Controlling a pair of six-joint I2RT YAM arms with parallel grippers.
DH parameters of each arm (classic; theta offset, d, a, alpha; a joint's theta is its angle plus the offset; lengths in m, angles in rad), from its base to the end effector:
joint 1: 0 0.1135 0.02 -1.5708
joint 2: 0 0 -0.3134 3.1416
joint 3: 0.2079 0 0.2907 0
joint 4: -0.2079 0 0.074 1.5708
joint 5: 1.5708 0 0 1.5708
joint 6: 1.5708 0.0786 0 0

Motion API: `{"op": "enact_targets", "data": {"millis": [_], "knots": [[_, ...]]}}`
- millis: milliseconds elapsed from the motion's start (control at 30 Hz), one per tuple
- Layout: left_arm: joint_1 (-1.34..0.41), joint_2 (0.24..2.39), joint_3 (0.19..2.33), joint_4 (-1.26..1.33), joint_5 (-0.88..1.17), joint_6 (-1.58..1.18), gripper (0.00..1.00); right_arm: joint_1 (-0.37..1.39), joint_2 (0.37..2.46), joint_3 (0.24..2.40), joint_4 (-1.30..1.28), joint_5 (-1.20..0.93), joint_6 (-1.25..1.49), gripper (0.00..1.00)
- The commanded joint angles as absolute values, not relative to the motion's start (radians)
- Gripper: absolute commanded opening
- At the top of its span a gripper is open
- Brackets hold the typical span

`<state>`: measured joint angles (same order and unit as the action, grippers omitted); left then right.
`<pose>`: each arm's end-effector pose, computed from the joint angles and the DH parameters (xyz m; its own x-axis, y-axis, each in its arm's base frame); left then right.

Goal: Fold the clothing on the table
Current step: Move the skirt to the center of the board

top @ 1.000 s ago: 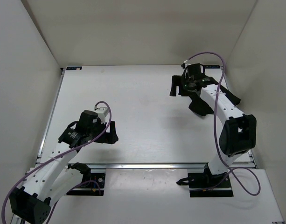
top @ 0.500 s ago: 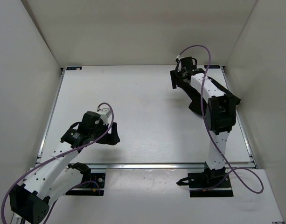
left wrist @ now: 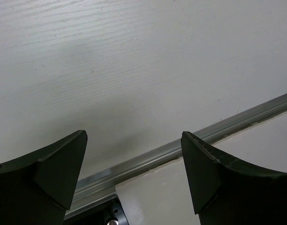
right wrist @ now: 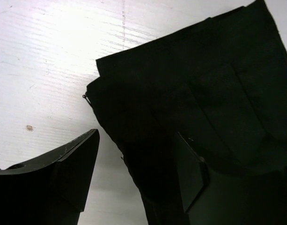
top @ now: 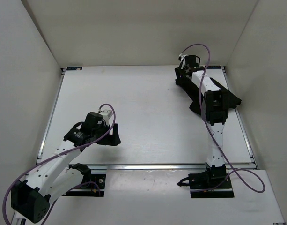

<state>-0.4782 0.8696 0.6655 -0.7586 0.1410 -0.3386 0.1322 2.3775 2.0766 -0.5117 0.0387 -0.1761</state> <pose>0.1683 -0.0997 0.2295 -0.8623 0.0765 -0.5006 0.2550 0.9197 -0.2986 0.6354 0.0814 0.1926 -0.6902 -0.2684 -0.6721 -0.2298 0.9619 -0.1481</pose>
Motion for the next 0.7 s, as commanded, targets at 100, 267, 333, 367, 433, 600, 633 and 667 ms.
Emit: {"op": "enact_targets", "data": {"millis": [100, 267, 333, 367, 433, 600, 633, 667], "knots": [[-0.477, 0.87, 0.657, -0.758, 0.121, -0.347, 0.94, 0.132, 2.407, 2.115, -0.515, -0.058, -0.19, 0.61], [-0.492, 0.884, 0.664, -0.764, 0.133, -0.348, 0.97, 0.13, 2.433, 2.132, -0.534, -0.077, -0.189, 0.61], [-0.486, 0.881, 0.655, -0.759, 0.143, -0.348, 0.98, 0.135, 2.434, 2.118, -0.538, -0.07, -0.169, 0.52], [-0.488, 0.873, 0.664, -0.765, 0.137, -0.353, 0.98, 0.132, 2.439, 2.121, -0.535, -0.071, -0.158, 0.43], [-0.492, 0.861, 0.661, -0.761, 0.138, -0.35, 0.99, 0.118, 2.454, 2.152, -0.575, -0.057, -0.128, 0.08], [-0.486, 0.819, 0.658, -0.752, 0.109, -0.365, 0.96, 0.155, 2.425, 2.195, -0.653, -0.101, -0.074, 0.0], [-0.485, 0.819, 0.657, -0.743, 0.11, -0.362, 0.95, 0.167, 2.399, 2.195, -0.664, -0.119, -0.057, 0.0], [-0.476, 0.816, 0.658, -0.747, 0.109, -0.361, 0.95, 0.192, 2.363, 2.195, -0.69, -0.155, -0.049, 0.0]]}}
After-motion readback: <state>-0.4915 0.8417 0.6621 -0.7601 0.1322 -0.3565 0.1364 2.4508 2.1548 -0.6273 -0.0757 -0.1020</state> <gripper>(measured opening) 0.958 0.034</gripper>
